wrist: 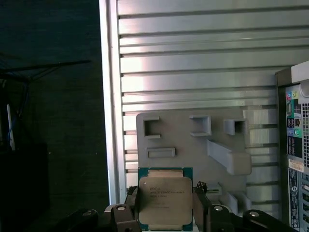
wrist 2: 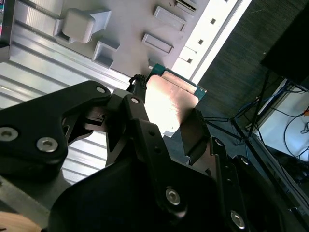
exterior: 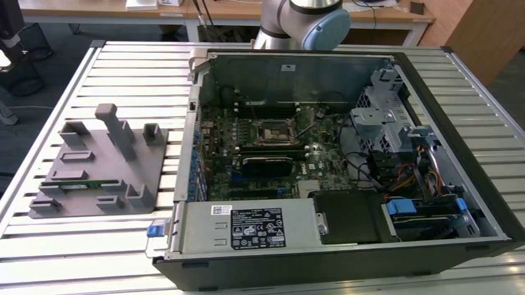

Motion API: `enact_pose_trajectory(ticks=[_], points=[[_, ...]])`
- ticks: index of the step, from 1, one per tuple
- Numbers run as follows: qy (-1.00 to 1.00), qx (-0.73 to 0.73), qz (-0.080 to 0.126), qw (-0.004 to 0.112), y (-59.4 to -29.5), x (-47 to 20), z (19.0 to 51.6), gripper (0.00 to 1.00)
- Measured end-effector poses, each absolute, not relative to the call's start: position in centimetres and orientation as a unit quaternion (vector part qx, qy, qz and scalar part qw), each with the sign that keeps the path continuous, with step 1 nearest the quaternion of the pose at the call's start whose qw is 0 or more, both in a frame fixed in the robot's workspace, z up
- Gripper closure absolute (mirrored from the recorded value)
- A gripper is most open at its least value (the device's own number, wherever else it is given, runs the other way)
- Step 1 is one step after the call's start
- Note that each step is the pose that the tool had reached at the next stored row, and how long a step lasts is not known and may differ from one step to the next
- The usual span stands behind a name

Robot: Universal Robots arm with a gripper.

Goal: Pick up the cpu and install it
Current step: 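Pick up the cpu and move it towards the insertion slot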

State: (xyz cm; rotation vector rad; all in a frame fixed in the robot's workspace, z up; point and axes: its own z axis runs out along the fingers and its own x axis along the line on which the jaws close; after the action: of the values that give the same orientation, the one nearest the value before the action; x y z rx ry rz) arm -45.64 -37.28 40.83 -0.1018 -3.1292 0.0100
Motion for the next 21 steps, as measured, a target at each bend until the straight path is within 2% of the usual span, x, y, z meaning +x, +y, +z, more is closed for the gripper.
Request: enact_pose_trajectory(ticks=[21], points=[[-0.999,-0.033,0.003,0.005,-37.3,-44.2,40.9,0.47]])
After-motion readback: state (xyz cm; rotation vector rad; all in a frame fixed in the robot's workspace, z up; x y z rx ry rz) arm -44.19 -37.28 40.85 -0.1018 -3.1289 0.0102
